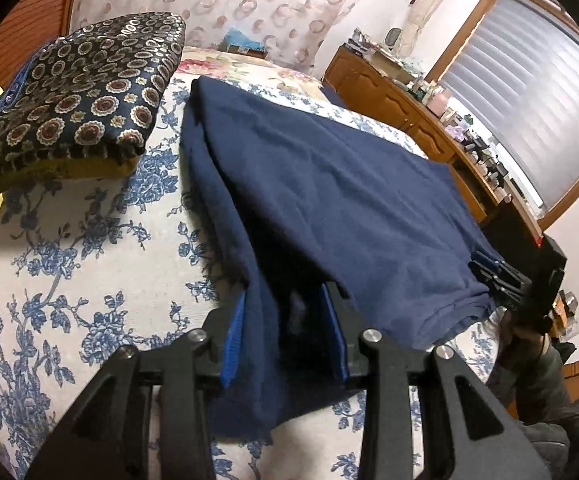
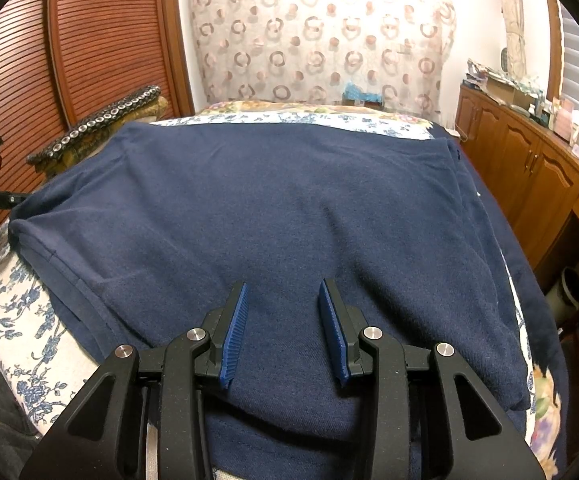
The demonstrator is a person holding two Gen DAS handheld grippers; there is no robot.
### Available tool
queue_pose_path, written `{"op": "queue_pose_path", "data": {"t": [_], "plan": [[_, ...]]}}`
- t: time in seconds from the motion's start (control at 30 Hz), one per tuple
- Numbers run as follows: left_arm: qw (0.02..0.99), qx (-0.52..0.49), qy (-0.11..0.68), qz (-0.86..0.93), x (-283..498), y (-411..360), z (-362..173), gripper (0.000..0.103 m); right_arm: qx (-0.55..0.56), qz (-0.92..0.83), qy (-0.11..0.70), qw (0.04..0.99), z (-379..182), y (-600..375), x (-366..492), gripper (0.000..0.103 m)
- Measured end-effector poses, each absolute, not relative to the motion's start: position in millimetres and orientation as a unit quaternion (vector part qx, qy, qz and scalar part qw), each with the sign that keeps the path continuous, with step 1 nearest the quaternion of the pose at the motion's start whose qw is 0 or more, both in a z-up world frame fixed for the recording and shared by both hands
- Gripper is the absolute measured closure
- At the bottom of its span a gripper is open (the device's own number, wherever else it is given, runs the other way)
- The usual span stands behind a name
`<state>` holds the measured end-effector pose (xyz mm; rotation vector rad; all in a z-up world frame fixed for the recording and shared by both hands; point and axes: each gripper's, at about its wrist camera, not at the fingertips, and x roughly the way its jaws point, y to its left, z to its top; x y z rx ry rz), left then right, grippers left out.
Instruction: Fold small clothes
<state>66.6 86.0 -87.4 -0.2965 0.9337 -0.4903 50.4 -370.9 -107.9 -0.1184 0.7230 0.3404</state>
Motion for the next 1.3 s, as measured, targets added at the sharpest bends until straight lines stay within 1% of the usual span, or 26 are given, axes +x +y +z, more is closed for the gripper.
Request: {"op": "queue_pose_path", "data": {"t": [0.27, 0.43, 0.53, 0.67, 0.73, 0.77, 0.8, 0.83, 0.87, 0.97, 1.1, 1.3], "plan": [[0.857, -0.121, 0.440, -0.238, 57.1, 70.2, -80.7, 0.067, -0.058, 0.165, 0.351, 0.920, -108.4, -370.7, 50.2, 0.067], [0.861, -0.100, 0.449, -0.216, 58.6, 62.2, -86.6, 0.067, -0.058, 0.166, 0.351, 0.920, -107.8, -370.7, 50.0, 0.067], [0.852, -0.116, 0.460, -0.220, 63.7, 62.9, -96.2, 0.067, -0.059, 0.165, 0.351, 0.920, -107.9, -370.5, 49.9, 0.067], [0.856, -0.124, 0.454, -0.215, 70.2, 60.4, -97.3, 0.067, -0.061, 0.165, 0.351, 0.920, -106.5, -371.3, 49.3, 0.067], [0.856, -0.115, 0.454, -0.218, 74.9, 54.5, -96.6, 0.067, -0.062, 0.166, 0.351, 0.920, -106.1, -372.0, 49.6, 0.067], [0.858, -0.105, 0.452, -0.221, 76.2, 50.3, -96.1, 0.072, -0.062, 0.165, 0.351, 0.920, -106.3, -371.8, 49.5, 0.067], [0.860, -0.092, 0.451, -0.220, 77.1, 46.3, -95.9, 0.082, -0.063, 0.165, 0.351, 0.920, -106.4, -371.7, 49.4, 0.067], [0.863, -0.079, 0.451, -0.214, 77.8, 43.4, -96.2, 0.089, -0.064, 0.165, 0.351, 0.919, -106.1, -372.4, 49.2, 0.067], [0.865, -0.073, 0.447, -0.215, 77.0, 41.5, -94.5, 0.093, -0.064, 0.166, 0.351, 0.919, -105.6, -372.5, 49.7, 0.067], [0.875, -0.078, 0.422, -0.225, 72.4, 41.0, -82.7, 0.096, -0.062, 0.170, 0.357, 0.916, -104.3, -373.1, 50.4, 0.067], [0.889, -0.084, 0.382, -0.239, 69.4, 35.6, -53.7, 0.096, -0.045, 0.177, 0.368, 0.912, -101.3, -383.1, 53.5, 0.067], [0.888, -0.086, 0.341, -0.295, 80.3, 2.1, -10.1, 0.097, -0.029, 0.167, 0.358, 0.918, -91.0, -400.9, 48.2, 0.067]]}}
